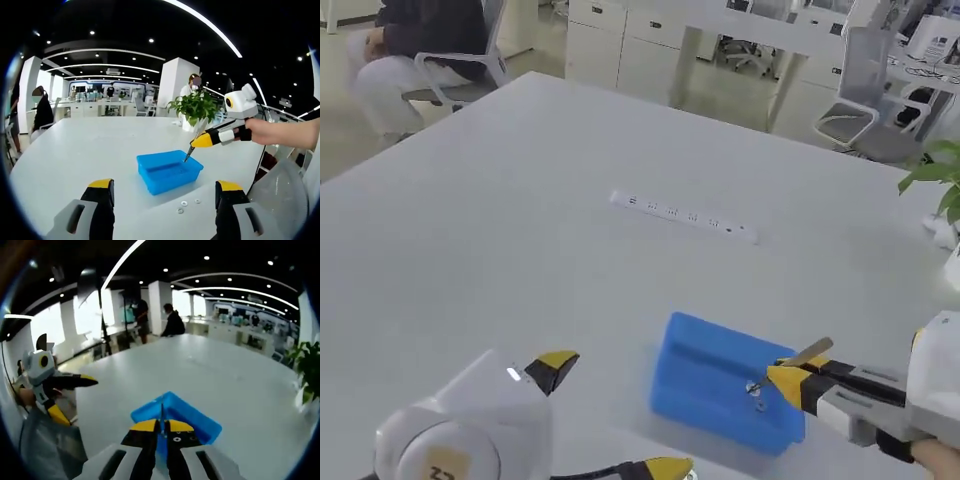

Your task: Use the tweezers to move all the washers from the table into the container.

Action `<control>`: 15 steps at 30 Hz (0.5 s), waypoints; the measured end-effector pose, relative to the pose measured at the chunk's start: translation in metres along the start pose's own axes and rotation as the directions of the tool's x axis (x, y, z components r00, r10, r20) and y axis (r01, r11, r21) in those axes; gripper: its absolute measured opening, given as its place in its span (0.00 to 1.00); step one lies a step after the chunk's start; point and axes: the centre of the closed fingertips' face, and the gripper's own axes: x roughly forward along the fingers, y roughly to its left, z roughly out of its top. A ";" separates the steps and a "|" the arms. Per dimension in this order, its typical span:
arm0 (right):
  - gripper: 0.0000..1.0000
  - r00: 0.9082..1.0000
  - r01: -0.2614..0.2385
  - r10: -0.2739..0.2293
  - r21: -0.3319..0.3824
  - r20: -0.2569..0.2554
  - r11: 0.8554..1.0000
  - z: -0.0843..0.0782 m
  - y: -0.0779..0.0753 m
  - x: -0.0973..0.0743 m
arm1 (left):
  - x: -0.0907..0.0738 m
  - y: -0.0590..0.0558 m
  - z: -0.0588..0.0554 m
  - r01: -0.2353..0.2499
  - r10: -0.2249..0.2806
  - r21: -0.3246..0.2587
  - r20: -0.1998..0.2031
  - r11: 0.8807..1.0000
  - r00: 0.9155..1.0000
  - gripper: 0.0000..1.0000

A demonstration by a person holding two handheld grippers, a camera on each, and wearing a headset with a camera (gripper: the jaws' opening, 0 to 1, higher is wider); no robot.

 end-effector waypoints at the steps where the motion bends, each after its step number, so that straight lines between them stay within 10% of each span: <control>1: 0.03 1.000 0.005 -0.005 0.013 -0.003 1.000 0.000 -0.002 0.002 | 0.000 0.000 0.000 0.001 -0.001 0.002 -0.001 1.000 1.000 0.84; 15: 0.03 0.994 0.050 -0.049 0.012 -0.097 0.999 -0.017 -0.026 0.019 | 0.000 0.001 0.001 0.001 -0.001 -0.009 0.010 1.000 1.000 0.84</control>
